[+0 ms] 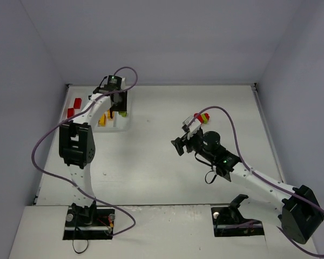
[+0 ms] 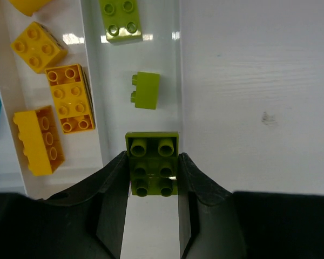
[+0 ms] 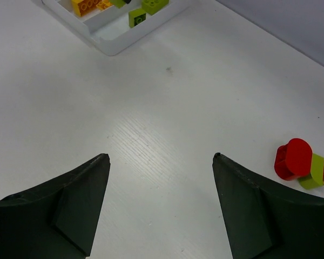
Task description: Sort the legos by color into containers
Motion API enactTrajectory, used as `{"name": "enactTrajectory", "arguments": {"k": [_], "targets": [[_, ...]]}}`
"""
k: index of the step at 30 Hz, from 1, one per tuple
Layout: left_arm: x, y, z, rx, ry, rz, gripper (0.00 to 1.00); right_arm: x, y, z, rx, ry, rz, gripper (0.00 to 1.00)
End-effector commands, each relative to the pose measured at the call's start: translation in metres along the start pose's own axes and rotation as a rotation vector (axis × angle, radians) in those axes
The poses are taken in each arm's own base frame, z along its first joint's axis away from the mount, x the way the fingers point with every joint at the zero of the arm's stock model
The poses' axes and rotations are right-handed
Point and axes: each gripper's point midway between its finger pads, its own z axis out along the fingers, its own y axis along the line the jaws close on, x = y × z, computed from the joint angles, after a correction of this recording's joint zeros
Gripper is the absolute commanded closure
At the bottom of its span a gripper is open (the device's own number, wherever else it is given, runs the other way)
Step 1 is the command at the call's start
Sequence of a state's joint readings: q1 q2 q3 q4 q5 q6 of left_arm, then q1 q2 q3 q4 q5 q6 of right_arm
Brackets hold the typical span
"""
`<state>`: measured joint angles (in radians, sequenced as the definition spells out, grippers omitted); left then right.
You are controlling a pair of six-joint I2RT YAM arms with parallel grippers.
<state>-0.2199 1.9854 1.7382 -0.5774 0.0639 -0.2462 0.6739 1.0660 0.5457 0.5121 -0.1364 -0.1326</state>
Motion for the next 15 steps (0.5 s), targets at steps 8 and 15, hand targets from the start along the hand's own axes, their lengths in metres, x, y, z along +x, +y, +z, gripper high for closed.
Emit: {"name": "enactTrajectory", "arguments": {"k": [8,15], "targets": [[0.001,0.025,0.024,-0.102,0.062,-0.003,0.8,-0.018,-0.034,0.0,0.125,-0.093,0.124,0.26],[0.004,0.029,0.029,-0.122,0.079,-0.004,0.58,-0.008,-0.049,0.001,0.187,-0.073,0.199,0.0]]}}
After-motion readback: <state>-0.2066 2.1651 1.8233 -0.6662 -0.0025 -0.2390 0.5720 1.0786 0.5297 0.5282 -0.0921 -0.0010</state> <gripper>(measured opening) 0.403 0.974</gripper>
